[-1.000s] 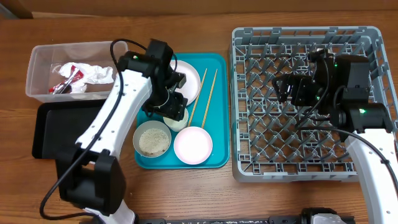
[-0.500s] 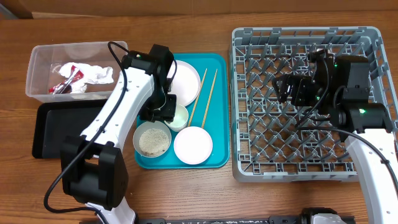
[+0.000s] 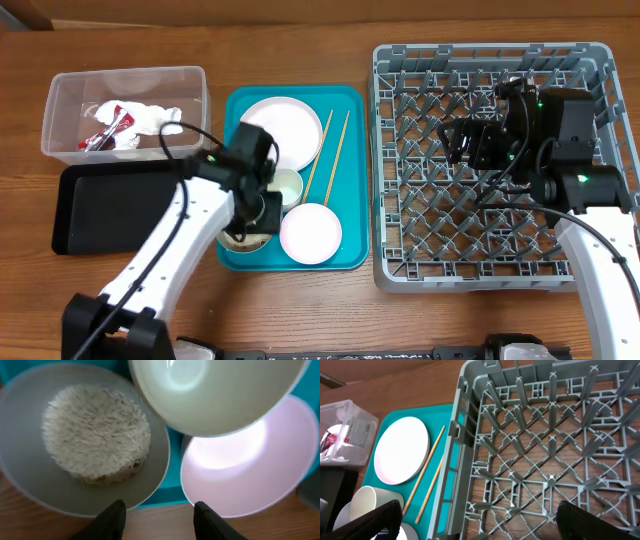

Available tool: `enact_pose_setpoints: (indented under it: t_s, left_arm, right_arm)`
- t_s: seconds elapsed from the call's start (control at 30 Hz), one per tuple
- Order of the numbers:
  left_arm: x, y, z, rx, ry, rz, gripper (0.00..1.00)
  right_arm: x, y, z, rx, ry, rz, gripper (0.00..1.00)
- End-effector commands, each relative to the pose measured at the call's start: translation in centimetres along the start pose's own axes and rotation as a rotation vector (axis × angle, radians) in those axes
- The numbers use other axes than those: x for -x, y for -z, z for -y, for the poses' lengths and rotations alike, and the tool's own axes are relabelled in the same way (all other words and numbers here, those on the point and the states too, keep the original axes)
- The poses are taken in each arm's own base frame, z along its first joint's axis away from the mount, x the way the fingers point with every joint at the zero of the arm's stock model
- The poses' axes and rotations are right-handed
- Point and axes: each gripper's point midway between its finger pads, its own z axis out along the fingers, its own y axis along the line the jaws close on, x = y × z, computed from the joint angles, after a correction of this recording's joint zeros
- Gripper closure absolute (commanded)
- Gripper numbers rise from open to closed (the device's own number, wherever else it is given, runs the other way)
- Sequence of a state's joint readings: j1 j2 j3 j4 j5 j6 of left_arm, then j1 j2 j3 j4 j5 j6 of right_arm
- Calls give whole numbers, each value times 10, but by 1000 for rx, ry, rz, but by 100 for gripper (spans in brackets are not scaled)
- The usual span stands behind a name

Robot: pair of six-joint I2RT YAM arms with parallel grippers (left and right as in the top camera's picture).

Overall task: Sort waste into correct bins and load items into the dishwasher
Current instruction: 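Move the left gripper to the rice bowl and grasp its rim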

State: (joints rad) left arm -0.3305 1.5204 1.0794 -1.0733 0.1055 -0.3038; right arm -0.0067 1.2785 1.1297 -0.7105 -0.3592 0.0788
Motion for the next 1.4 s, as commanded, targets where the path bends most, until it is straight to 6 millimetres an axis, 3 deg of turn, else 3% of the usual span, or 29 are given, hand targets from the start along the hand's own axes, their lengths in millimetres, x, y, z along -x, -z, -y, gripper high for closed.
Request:
enact_pose_setpoints:
  t_s: [0.0,0.17,0.27,0.5,0.83,0.9,1.07,1.37]
  left_arm:
    - [-9,-16,7,-17,-93,-9,56]
    - [-9,-21,1,14,-113,0,79]
    - [-8,-24,-3,33,-133,8,86]
    - [-10,-38,-10,55,-133,20,79]
    - [-13,-53,-12,48,-134,34,76]
    - [-14,-55,-12,47,-133,35,78]
    - [-15,-55,-13,49,-130,31,96]
    - [-18,-51,-14,55,-120,9,96]
  right_arm:
    - [9,3,-1,1,1,21,0]
    - [9,3,-1,0,2,22,0]
    - [9,3,-1,0,2,22,0]
    - [9,3,-1,0,2,22,0]
    - [9,3,-1,0,2,22,0]
    - [9,3,-1,0,2,22,0]
    - [9,3,0,0,2,22,0]
    - [9,3,0,0,2,22,0]
